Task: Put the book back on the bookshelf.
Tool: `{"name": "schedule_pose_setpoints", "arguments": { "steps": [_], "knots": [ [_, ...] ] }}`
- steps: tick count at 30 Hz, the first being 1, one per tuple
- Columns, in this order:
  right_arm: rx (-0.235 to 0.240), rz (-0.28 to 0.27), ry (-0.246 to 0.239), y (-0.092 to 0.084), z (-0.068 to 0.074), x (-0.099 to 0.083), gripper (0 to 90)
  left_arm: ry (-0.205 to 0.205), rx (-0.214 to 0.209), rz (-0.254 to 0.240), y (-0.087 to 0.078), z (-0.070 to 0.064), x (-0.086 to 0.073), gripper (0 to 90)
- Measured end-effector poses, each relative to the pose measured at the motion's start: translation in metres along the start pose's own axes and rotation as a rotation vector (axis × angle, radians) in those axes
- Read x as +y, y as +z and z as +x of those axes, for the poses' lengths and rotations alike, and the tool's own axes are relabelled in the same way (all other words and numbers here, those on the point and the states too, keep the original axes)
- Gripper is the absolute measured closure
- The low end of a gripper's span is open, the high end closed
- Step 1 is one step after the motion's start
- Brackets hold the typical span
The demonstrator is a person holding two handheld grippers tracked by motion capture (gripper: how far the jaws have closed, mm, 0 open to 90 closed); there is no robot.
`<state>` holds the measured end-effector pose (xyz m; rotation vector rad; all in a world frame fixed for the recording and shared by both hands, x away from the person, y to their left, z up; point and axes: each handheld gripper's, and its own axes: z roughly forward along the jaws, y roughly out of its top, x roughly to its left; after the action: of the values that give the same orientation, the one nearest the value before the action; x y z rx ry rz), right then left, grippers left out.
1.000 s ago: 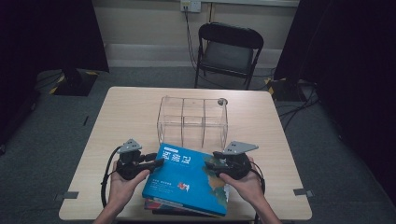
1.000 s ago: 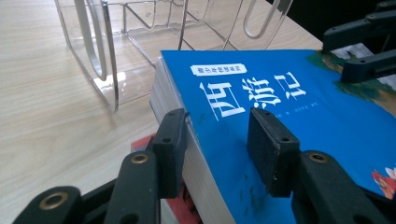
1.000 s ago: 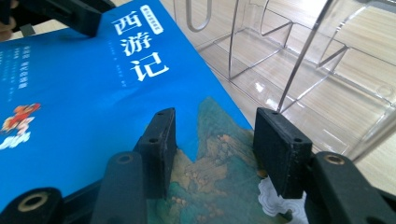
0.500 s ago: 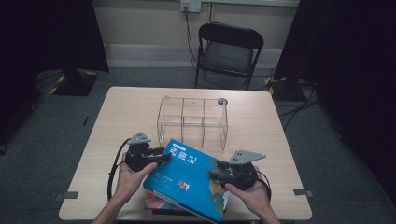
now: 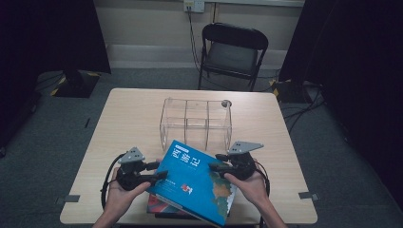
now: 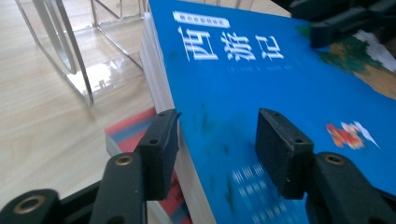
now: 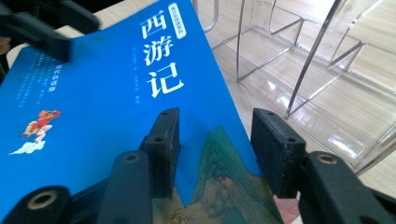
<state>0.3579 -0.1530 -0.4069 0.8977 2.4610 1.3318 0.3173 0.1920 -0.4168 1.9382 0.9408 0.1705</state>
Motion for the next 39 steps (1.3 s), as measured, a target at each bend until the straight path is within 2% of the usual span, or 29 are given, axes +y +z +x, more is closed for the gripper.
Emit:
{"name": "schedule_pose_setpoints", "arguments": {
  "steps": [2,4,7,8,12,14,19,23,27,31,37,39],
  "knots": [
    [0.011,-0.003,0.028,0.001,-0.004,-0.003,57.2,-0.004,-0.004,-0.001,-0.006,-0.003,-0.005,46.2],
    [0.016,-0.004,0.036,0.001,-0.005,-0.003,58.1,-0.009,-0.021,-0.004,-0.011,-0.005,-0.011,45.7],
    [0.029,0.002,0.048,0.001,-0.007,-0.004,58.8,-0.017,-0.017,-0.011,-0.018,-0.006,-0.017,43.3],
    [0.024,0.019,0.047,0.0,-0.007,-0.003,59.2,-0.022,-0.016,-0.012,-0.019,-0.007,-0.018,41.9],
    [0.015,0.028,0.049,-0.003,-0.005,-0.004,60.1,-0.028,-0.004,-0.018,-0.023,-0.007,-0.021,40.0],
    [0.013,0.01,0.061,-0.008,-0.005,-0.01,63.1,-0.04,0.019,-0.027,-0.024,-0.006,-0.022,37.4],
    [0.017,-0.01,0.077,-0.018,-0.004,-0.02,66.4,-0.025,0.016,-0.021,-0.027,-0.005,-0.023,37.4],
    [0.018,-0.012,0.088,-0.023,-0.004,-0.024,66.9,0.001,0.007,0.023,-0.022,-0.006,-0.027,37.1],
    [0.006,0.0,0.083,-0.026,-0.001,-0.024,67.0,-0.006,-0.002,0.014,-0.02,-0.003,-0.027,37.1],
    [0.012,0.006,0.113,-0.03,0.0,-0.027,66.9,-0.013,0.021,0.0,-0.015,0.001,-0.025,37.1],
    [0.003,0.005,0.115,-0.037,0.007,-0.033,66.4,-0.035,0.047,-0.021,-0.007,0.009,-0.019,38.0],
    [-0.007,0.006,0.114,-0.039,0.011,-0.034,66.2,-0.049,0.042,-0.029,-0.004,0.012,-0.018,37.7]
  ]
}}
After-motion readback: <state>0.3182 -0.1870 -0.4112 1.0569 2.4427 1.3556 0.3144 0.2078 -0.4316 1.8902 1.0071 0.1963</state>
